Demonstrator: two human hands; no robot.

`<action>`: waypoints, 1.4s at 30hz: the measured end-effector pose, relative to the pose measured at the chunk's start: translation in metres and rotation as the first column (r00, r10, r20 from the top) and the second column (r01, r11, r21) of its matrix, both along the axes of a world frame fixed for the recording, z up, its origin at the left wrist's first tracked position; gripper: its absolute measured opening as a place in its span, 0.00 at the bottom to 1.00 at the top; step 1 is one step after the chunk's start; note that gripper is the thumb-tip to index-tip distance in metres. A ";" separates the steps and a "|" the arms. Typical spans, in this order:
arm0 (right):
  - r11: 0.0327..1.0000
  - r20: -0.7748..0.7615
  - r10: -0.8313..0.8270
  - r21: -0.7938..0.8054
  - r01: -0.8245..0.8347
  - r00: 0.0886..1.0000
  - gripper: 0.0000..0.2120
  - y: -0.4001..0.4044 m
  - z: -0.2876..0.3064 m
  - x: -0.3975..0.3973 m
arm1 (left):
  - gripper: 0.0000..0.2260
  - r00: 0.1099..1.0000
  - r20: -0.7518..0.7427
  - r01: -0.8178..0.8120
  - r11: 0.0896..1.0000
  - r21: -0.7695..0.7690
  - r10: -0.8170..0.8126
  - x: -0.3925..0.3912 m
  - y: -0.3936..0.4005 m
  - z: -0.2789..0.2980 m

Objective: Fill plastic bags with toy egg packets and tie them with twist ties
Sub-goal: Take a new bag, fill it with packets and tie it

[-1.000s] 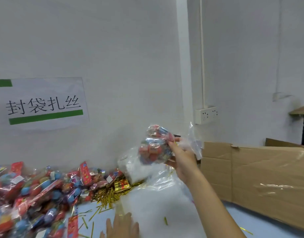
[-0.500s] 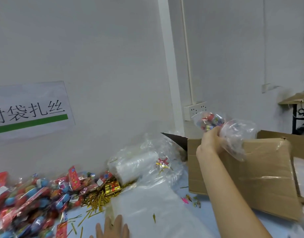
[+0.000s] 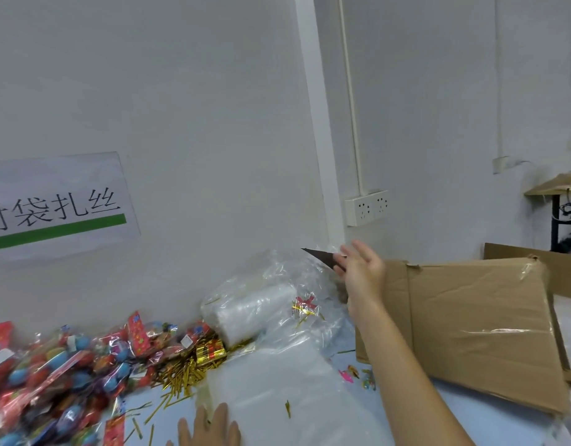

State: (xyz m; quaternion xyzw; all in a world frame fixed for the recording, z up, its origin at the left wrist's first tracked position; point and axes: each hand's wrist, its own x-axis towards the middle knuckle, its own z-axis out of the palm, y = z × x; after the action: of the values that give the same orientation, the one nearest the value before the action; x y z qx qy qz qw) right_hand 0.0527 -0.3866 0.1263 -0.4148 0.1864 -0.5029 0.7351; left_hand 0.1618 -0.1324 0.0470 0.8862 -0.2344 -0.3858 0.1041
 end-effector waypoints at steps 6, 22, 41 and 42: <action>0.841 -0.461 0.257 -0.326 -0.432 0.849 0.15 0.068 -0.043 0.033 | 0.22 0.817 0.567 -0.071 0.994 -0.081 0.104 -0.036 0.000 -0.046; 0.099 -0.857 -0.257 -0.484 -0.870 0.447 0.26 0.147 -0.156 0.081 | 0.13 0.853 0.497 0.011 0.948 -0.319 0.157 0.027 0.080 -0.012; 0.405 -0.906 -0.019 -0.393 -0.825 0.422 0.03 0.092 -0.131 0.048 | 0.25 0.660 0.744 -0.004 0.991 -0.136 0.105 -0.039 0.125 -0.030; 0.372 -0.921 -0.025 -0.370 -0.851 0.390 0.02 0.093 -0.130 0.047 | 0.24 0.619 0.770 0.001 0.981 -0.195 0.153 -0.032 0.125 -0.031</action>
State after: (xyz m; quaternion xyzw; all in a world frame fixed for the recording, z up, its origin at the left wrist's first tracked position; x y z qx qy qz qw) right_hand 0.0998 -0.2933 -0.0036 -0.9214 0.1059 -0.0199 0.3735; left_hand 0.1299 -0.0079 0.0161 0.9618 -0.2517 0.0644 0.0861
